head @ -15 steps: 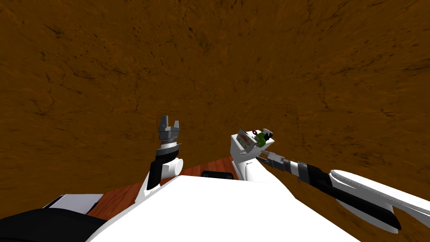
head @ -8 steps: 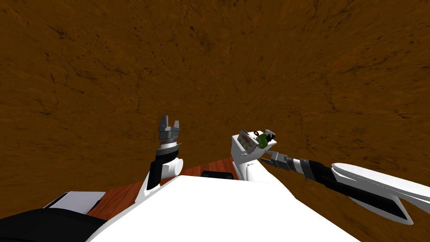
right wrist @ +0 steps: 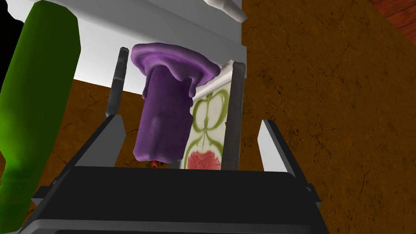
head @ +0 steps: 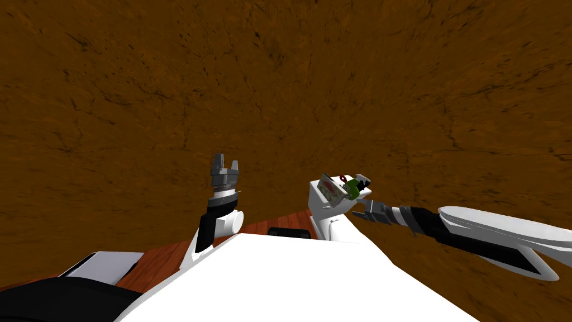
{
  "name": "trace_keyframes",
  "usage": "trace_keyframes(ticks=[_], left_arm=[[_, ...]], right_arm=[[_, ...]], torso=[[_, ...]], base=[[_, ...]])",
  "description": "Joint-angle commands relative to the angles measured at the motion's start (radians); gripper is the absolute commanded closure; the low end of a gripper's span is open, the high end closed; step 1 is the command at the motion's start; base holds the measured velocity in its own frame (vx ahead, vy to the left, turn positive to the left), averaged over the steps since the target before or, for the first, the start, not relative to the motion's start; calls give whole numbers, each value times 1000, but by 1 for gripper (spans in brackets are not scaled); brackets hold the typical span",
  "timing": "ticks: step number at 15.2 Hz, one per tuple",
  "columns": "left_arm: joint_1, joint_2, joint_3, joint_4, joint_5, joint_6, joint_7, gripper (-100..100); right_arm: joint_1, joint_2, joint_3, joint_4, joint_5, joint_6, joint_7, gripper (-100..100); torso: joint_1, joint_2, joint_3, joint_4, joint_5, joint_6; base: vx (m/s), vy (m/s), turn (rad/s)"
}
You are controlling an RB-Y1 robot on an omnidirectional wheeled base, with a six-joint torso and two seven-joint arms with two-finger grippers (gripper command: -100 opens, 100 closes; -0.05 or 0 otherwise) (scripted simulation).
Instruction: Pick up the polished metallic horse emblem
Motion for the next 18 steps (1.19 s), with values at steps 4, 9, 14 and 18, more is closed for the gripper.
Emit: trace_keyframes(ticks=[4, 9, 14, 18], left_arm=[[0, 0, 0, 0, 0, 0, 0, 0], [0, 0, 0, 0, 0, 0, 0, 0], [0, 0, 0, 0, 0, 0, 0, 0], [0, 0, 0, 0, 0, 0, 0, 0]], right_arm=[[4, -107, -3, 36, 22, 1, -5, -100], [18, -199, -11, 65, 45, 5, -7, -100], [29, -271, -18, 87, 64, 7, -8, -100], [42, -352, -25, 110, 85, 10, -9, -100]], torso=[[0, 0, 0, 0, 0, 0], [0, 0, 0, 0, 0, 0], [0, 0, 0, 0, 0, 0], [0, 0, 0, 0, 0, 0]], base=[[17, 8, 28], [18, 8, 29], [17, 7, 25], [15, 8, 28]])
